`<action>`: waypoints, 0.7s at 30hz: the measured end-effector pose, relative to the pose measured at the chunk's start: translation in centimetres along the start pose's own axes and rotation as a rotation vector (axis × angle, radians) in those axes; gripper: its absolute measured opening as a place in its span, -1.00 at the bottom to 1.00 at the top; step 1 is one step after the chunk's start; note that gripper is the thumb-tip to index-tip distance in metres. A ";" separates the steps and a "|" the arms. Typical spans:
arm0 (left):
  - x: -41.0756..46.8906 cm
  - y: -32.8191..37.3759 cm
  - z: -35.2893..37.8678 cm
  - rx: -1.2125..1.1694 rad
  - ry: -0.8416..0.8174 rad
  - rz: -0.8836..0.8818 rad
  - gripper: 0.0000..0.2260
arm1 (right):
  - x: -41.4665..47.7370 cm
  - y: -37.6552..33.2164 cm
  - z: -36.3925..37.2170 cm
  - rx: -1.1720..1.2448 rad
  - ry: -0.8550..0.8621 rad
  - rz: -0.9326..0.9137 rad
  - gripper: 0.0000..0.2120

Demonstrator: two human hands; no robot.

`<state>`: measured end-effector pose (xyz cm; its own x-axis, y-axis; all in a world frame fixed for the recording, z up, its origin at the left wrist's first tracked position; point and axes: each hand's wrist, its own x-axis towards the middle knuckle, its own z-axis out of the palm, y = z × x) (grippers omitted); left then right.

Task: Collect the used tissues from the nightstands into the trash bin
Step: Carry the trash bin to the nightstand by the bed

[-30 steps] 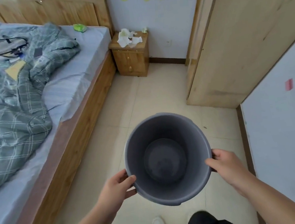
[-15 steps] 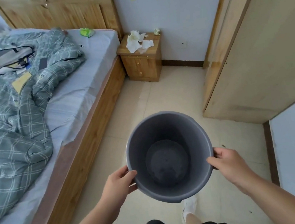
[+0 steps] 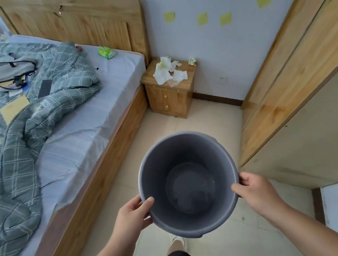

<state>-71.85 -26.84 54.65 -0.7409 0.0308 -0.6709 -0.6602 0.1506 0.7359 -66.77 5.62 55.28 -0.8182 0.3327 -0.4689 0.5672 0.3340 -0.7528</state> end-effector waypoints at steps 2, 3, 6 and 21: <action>3.1 2.6 -0.1 0.027 -0.023 0.002 -0.88 | 2.7 -1.6 0.0 0.001 0.008 0.025 -0.90; 4.6 4.0 -0.2 0.037 -0.037 0.002 -0.87 | 4.1 -2.4 0.0 0.005 0.008 0.035 -0.89; 8.9 8.3 0.0 0.090 -0.075 -0.004 -0.85 | 8.2 -4.9 -0.6 0.037 0.023 0.061 -0.88; 28.2 24.3 4.8 0.122 -0.008 -0.036 -0.85 | 33.6 -13.0 -3.9 0.077 -0.044 0.064 -0.80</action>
<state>-108.20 -17.57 53.19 -0.7157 0.0308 -0.6977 -0.6660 0.2706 0.6951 -101.30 15.89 51.05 -0.7849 0.3118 -0.5354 0.6108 0.2445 -0.7531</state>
